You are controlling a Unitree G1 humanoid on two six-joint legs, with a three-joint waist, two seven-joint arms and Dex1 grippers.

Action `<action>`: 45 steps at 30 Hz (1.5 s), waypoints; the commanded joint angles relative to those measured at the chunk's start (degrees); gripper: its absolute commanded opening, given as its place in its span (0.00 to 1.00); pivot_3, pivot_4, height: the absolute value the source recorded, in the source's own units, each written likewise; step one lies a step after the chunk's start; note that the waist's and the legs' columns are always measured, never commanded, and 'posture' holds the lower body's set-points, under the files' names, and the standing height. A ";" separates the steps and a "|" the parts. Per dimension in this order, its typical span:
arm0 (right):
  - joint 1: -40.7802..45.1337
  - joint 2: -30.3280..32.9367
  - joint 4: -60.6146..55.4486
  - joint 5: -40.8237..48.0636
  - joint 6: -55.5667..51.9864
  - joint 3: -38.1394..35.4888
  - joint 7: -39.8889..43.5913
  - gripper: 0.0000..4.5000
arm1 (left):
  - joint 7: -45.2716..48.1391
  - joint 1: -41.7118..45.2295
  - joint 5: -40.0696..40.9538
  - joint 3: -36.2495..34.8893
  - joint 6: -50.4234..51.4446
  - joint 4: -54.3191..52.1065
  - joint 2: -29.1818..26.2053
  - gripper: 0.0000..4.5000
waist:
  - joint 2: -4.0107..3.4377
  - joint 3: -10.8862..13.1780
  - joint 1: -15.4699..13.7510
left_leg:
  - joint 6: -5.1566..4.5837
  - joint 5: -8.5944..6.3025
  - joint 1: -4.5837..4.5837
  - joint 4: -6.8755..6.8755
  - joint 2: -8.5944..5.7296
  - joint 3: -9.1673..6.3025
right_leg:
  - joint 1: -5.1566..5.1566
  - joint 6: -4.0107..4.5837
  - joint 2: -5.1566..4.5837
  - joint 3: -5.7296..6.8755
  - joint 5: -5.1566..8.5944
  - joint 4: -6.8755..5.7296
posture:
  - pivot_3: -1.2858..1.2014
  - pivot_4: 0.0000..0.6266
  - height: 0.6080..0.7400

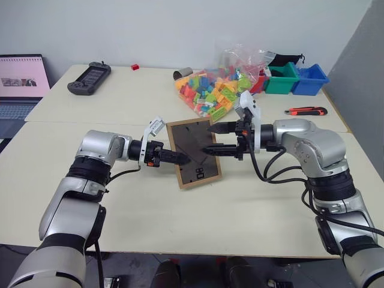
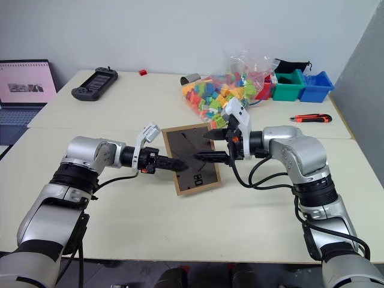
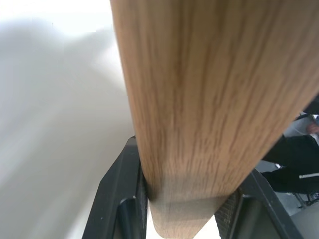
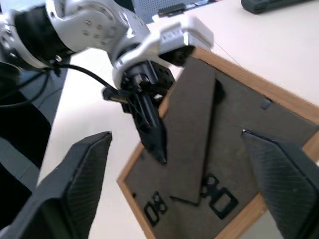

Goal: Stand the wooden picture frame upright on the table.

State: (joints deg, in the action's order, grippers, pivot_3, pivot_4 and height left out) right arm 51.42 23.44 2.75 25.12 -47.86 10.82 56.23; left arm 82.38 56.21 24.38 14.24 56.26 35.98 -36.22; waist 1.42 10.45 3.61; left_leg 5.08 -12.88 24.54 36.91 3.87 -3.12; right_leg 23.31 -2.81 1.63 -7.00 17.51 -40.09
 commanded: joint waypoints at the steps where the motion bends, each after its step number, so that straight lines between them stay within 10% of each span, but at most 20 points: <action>1: 2.40 -1.00 2.18 -2.30 3.28 1.52 -0.09 0.96 | 2.30 1.93 0.13 -0.85 -1.33 -1.87 0.27 0.28 | -0.01 0.00 0.01 | 0.00 0.00 0.00 0.01 0.00 -0.01 | 0.00 0.00 0.00 0.02 0.00 -0.04 | 0.52 0.24 1.00; 22: 0.50 -0.79 -9.85 8.23 -5.93 1.19 7.31 0.96 | 2.64 0.73 -1.39 -1.67 -1.54 -1.64 0.60 0.28 | -0.02 0.01 0.15 | 0.01 0.01 0.01 0.04 -0.07 -0.21 | 0.02 0.04 -0.07 0.21 0.02 -0.38 | 0.52 0.24 1.00; 45: -8.08 22.70 -2.92 -0.13 10.40 -8.76 8.54 0.96 | 8.46 -2.37 1.54 0.55 8.30 -8.19 -3.54 0.28 | -0.04 0.04 -0.08 | -0.01 0.01 0.03 0.02 -0.15 -0.20 | 0.02 0.10 -0.14 0.22 0.07 -0.36 | 0.52 0.24 1.00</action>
State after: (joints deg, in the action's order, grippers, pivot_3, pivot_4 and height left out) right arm 44.29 44.46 -0.81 28.81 -45.35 4.23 64.94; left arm 88.41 53.89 23.21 15.05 61.81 31.27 -38.36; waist 1.37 10.50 3.53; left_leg 5.07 -12.87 24.57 36.92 3.72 -3.33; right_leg 23.33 -2.71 1.49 -6.78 17.59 -40.42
